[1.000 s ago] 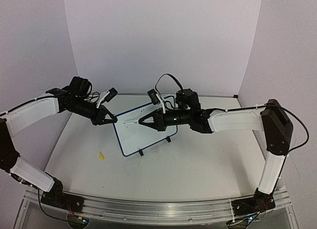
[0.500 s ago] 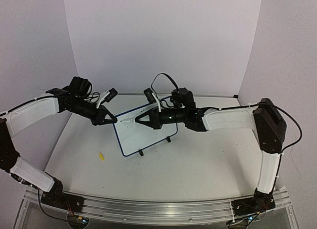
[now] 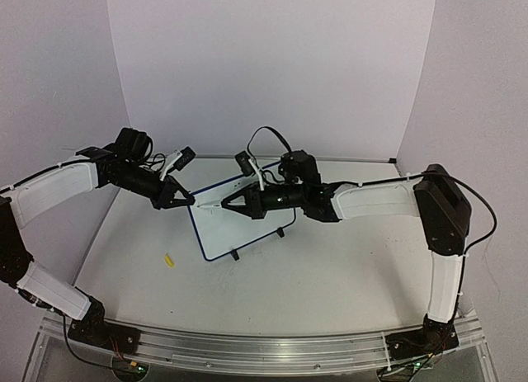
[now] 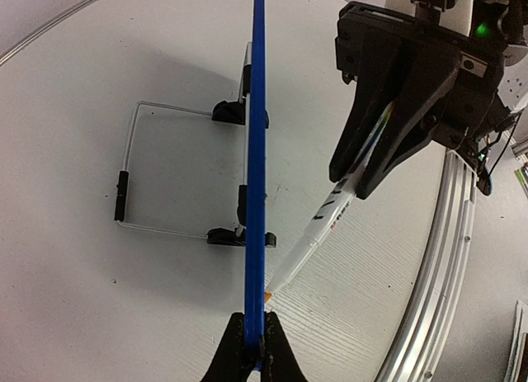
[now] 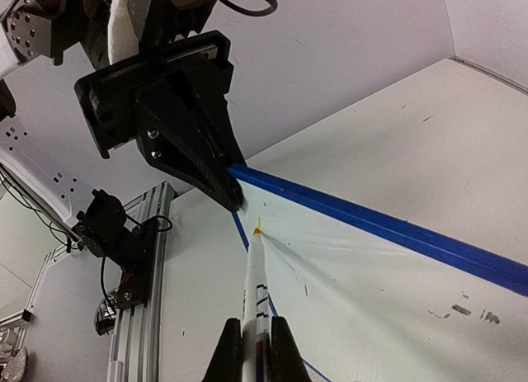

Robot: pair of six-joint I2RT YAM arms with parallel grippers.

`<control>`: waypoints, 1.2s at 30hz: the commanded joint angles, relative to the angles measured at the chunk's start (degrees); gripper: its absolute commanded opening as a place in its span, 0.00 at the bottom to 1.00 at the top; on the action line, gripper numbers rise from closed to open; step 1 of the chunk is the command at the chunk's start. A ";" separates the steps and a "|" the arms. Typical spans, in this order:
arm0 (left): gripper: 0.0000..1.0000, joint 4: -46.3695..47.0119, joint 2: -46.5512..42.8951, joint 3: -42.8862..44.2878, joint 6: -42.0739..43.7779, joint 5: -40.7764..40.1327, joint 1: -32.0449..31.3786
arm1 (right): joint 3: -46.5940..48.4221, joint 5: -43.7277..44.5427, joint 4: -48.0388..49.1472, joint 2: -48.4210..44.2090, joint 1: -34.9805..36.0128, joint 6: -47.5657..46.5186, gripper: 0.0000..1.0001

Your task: Write a sentence on the whiteboard

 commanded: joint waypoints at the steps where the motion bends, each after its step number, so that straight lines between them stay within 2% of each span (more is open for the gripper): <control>1: 0.00 -1.85 0.25 2.31 0.51 1.15 0.13 | -0.64 2.14 2.18 1.24 -0.04 0.58 0.00; 13: 0.00 -1.85 0.00 2.40 0.46 1.11 0.13 | -3.09 1.09 2.22 2.30 -0.04 0.97 0.00; 22: 0.00 -1.96 0.17 2.52 0.55 0.83 0.13 | -5.16 -3.56 4.84 -4.62 0.13 2.18 0.00; 28: 0.00 -2.04 0.21 2.63 0.68 0.67 0.12 | -5.73 -1.58 7.14 -6.10 0.21 3.14 0.00; 36: 0.00 -2.21 0.34 2.76 0.67 0.82 0.13 | -3.13 0.70 7.25 -2.74 0.32 3.25 0.00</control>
